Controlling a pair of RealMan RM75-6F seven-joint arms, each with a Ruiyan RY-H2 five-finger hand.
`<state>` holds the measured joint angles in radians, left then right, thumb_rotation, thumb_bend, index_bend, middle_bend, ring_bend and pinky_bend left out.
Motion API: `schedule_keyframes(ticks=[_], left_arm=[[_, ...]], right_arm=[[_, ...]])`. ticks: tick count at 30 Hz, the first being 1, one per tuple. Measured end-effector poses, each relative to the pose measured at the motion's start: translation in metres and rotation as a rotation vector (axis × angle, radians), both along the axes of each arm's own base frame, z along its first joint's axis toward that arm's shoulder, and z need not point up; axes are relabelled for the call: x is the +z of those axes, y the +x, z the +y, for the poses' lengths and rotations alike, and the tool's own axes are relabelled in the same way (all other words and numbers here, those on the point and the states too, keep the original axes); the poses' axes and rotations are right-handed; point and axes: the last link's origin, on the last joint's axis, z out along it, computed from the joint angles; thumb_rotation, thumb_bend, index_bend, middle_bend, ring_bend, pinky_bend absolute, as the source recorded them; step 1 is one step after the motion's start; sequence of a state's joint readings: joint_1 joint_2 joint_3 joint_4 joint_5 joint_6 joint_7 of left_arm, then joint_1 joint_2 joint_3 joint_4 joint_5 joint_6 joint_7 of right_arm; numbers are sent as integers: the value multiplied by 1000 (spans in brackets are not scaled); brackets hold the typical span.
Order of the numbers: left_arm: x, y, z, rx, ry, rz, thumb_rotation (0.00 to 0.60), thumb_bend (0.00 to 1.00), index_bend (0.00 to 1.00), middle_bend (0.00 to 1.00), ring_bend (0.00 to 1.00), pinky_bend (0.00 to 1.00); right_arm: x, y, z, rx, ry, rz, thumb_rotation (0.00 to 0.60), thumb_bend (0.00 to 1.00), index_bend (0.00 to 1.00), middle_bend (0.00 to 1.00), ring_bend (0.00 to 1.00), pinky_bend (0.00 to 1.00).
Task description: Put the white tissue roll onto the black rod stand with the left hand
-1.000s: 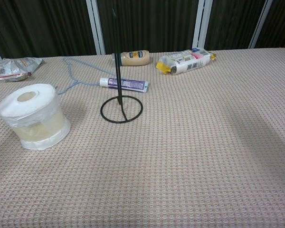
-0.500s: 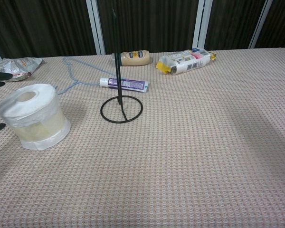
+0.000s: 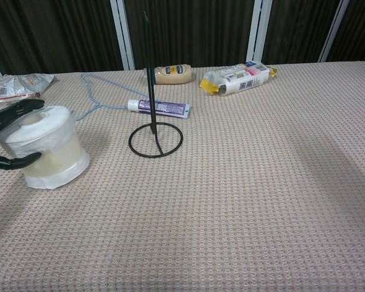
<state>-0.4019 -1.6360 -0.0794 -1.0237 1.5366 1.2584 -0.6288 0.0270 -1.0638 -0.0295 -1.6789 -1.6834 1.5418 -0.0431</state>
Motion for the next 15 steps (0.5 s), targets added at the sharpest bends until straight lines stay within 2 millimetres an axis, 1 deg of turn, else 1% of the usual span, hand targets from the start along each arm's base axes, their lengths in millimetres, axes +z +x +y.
schedule_keyframes(ticks=[1, 2, 3, 4, 5, 7, 8, 10, 12, 15], left_arm=[[-1, 0, 2, 5, 11, 0, 600, 328, 9, 92, 96, 407], [-1, 0, 3, 7, 22, -3, 600, 337, 44, 188, 189, 502], [-1, 1, 3, 7, 33, -8, 600, 345, 87, 268, 261, 561], [-1, 2, 4, 7, 52, -14, 600, 361, 196, 393, 374, 649], [-1, 2, 5, 7, 67, -21, 600, 380, 287, 480, 454, 712], [-1, 3, 5, 7, 91, -43, 600, 420, 399, 582, 545, 799], [-1, 3, 5, 7, 97, -55, 600, 440, 426, 611, 573, 829], [2, 5, 5, -2, 115, -73, 600, 449, 439, 625, 586, 848], [6, 8, 6, -16, 140, -86, 600, 450, 440, 627, 588, 852], [17, 18, 7, -50, 201, -118, 600, 448, 445, 636, 590, 853]], right_arm=[[0, 0, 0, 0, -1, -1, 600, 118, 0, 0, 0, 0], [1, 0, 0, 0, -2, -2, 600, 119, 0, 0, 0, 0], [1, 0, 0, 1, -4, -3, 600, 119, 0, 0, 0, 0], [2, 0, 1, 1, -5, -4, 600, 118, 0, 0, 0, 0], [2, 0, 1, 1, -5, -4, 600, 119, 0, 0, 0, 0], [2, 0, 1, 2, -1, -4, 600, 119, 0, 0, 0, 0], [1, 0, 2, 3, 0, -4, 600, 118, 0, 0, 0, 0], [1, 1, 2, 4, 5, -5, 600, 118, 0, 0, 0, 0], [2, 1, 3, 4, 6, -6, 600, 118, 0, 0, 0, 0], [2, 1, 4, 7, 12, -9, 600, 118, 0, 0, 0, 0]])
